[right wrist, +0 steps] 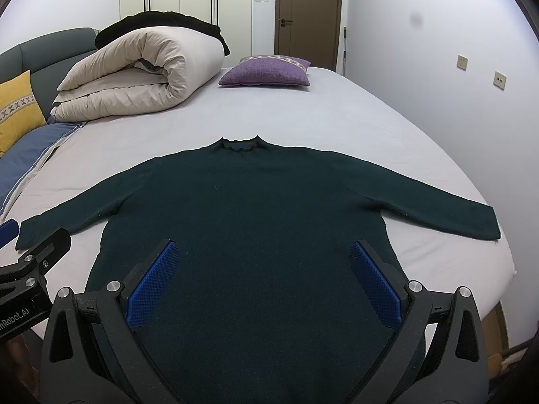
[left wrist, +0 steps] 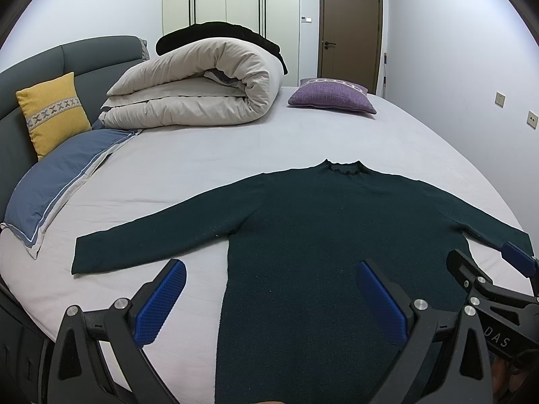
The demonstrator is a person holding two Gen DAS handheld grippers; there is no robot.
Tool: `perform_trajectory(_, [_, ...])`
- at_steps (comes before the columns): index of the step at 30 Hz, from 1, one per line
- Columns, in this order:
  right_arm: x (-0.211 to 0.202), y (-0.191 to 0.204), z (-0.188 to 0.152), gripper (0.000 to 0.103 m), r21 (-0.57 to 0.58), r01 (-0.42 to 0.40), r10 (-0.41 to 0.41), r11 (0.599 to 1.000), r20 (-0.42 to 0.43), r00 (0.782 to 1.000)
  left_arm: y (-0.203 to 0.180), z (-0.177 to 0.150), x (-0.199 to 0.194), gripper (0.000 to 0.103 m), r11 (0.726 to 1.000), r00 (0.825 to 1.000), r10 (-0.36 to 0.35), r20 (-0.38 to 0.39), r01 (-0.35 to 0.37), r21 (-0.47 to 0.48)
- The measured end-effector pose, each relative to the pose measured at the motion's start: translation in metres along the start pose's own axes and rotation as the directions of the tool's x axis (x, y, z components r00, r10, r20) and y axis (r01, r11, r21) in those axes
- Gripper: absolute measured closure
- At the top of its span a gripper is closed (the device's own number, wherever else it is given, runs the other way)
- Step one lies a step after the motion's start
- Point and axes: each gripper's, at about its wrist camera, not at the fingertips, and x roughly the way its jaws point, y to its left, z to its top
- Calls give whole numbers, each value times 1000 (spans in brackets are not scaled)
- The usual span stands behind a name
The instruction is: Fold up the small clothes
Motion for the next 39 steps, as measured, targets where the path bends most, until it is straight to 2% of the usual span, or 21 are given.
perform_trajectory(16, [4, -2, 0, 0, 14, 1, -1, 1000, -9, 1000, 0, 1, 5, 0, 1000, 1000, -2, -5, 2, -12])
perform_trajectory(22, [10, -11, 0, 0, 32, -4, 5, 999, -22, 1000, -4, -1, 14, 0, 998, 999, -50, -9, 49, -32])
perform_trajectory(25, [18, -33, 2, 0, 68, -11, 13, 998, -30, 999, -11, -3, 22, 0, 998, 998, -58, -19, 58, -3])
perform_trajectory(28, [25, -87, 6, 0, 174, -46, 47, 984, 1, 999, -17, -2, 32, 0, 998, 997, -66, -39, 67, 21])
perform_trajectory(30, [33, -143, 7, 1, 300, -68, 63, 951, 25, 998, -20, 0, 42, 0, 996, 995, -86, -60, 87, 17])
perform_trajectory(31, [38, -177, 5, 1, 379, -77, 66, 922, 40, 997, -21, 1, 46, 0, 996, 993, -91, -70, 92, 11])
perform_trajectory(32, [45, -216, 0, 2, 475, -81, 64, 876, 53, 997, -22, 2, 51, 0, 995, 992, -101, -74, 102, 3])
perform_trajectory(33, [53, -250, -6, 8, 556, -77, 58, 828, 52, 997, -22, 4, 55, 0, 992, 989, -129, -69, 128, -12])
perform_trajectory(34, [63, -290, -16, 11, 646, -69, 54, 761, 42, 998, -22, 6, 59, 0, 982, 982, -184, -50, 182, -41])
perform_trajectory(35, [73, -328, -27, 15, 719, -70, 59, 692, 40, 997, -23, 7, 64, 0, 966, 966, -253, -44, 250, -63])
perform_trajectory(36, [81, -358, -38, 20, 774, -71, 59, 629, 43, 997, -26, 8, 69, 0, 960, 959, -275, -65, 271, -65])
perform_trajectory(37, [88, -387, -48, 21, 819, -64, 51, 571, 42, 998, -32, 10, 80, 0, 961, 953, -277, -120, 273, -53])
perform_trajectory(39, [98, -435, -68, 22, 878, -34, 18, 477, 28, 999, -39, 11, 91, 0, 964, 952, -266, -153, 264, -33])
